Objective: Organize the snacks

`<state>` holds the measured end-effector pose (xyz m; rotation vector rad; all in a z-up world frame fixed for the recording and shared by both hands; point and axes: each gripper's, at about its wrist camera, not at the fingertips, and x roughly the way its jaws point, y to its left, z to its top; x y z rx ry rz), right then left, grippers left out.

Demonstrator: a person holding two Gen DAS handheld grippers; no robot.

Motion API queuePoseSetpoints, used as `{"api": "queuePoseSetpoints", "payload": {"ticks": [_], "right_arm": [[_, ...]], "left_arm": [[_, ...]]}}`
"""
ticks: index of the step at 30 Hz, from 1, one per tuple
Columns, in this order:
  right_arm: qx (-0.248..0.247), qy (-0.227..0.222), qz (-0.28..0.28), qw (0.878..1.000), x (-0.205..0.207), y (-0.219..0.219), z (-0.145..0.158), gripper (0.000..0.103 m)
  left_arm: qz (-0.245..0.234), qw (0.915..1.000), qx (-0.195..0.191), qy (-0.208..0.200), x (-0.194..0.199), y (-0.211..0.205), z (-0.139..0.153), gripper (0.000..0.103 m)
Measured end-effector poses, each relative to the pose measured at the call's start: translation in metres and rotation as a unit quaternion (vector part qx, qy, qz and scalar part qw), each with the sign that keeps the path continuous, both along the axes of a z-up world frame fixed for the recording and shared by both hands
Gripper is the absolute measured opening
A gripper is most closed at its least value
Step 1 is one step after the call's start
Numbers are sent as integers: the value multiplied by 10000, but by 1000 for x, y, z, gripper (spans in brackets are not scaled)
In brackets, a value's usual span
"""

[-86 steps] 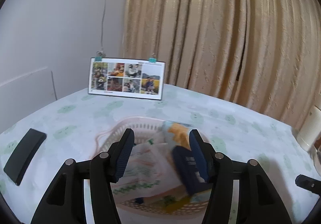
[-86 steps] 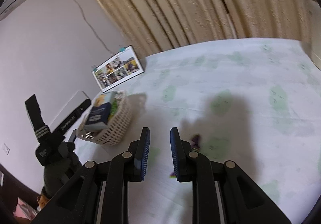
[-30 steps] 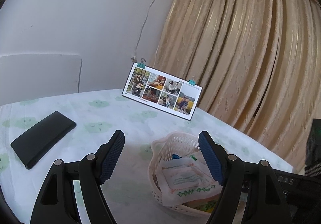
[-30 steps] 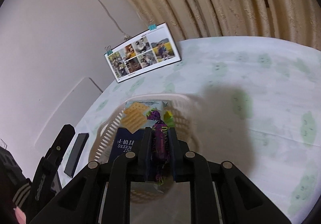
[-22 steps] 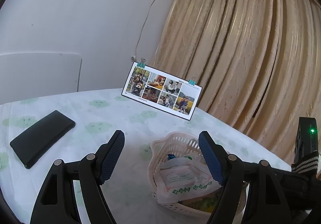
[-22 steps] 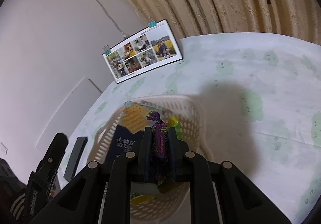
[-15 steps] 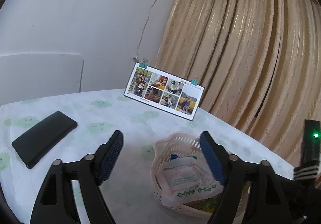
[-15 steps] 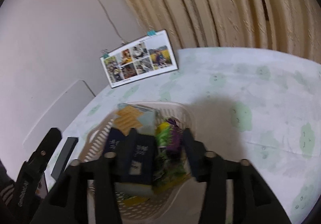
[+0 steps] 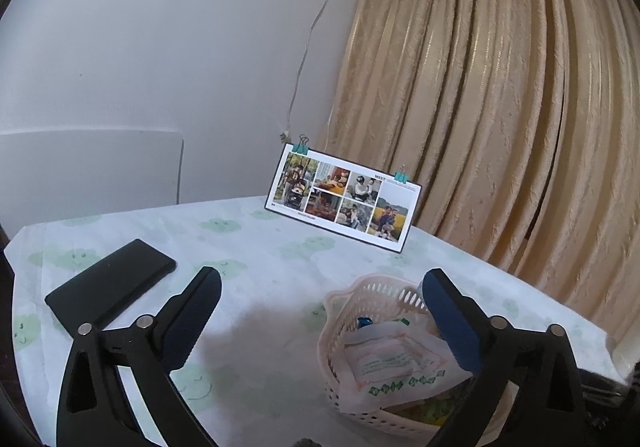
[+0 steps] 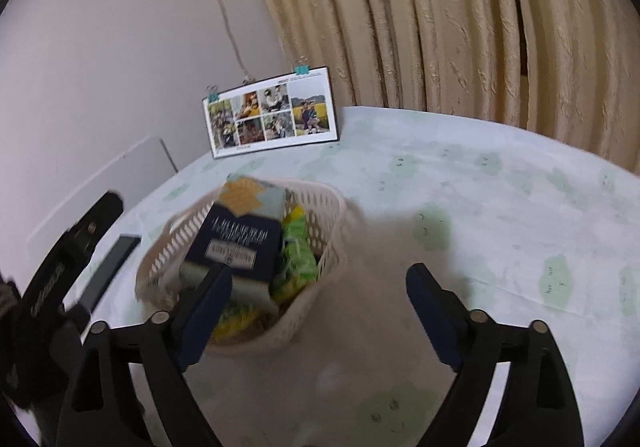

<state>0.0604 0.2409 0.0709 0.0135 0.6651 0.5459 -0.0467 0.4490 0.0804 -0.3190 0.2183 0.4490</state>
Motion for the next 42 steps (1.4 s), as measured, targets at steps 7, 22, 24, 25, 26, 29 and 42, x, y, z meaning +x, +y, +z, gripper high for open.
{"api": "queuePoseSetpoints", "payload": {"ticks": [7, 22, 24, 25, 26, 29, 42], "right_arm": [[-380, -227, 255, 9987, -20, 8, 5, 103], [-805, -152, 336, 9961, -32, 24, 0, 103], [-816, -131, 345, 9960, -32, 25, 0, 103], [-841, -134, 334, 9958, -33, 25, 0, 103], [-870, -137, 321, 9956, -33, 26, -1, 103], [-898, -127, 305, 9954, -32, 26, -1, 103], [-997, -300, 260, 9942, -35, 31, -4, 103]], "left_arm": [[-185, 9967, 702, 374, -9, -7, 11, 103], [-742, 9816, 1387, 1084, -14, -22, 8, 103], [-750, 9814, 1381, 1103, -14, -21, 7, 103], [-754, 9815, 1374, 1097, -13, -21, 7, 103], [-753, 9817, 1360, 1096, -13, -21, 7, 103], [-721, 9821, 1355, 1095, -12, -19, 6, 103], [-721, 9823, 1328, 1112, -10, -18, 3, 103]]}}
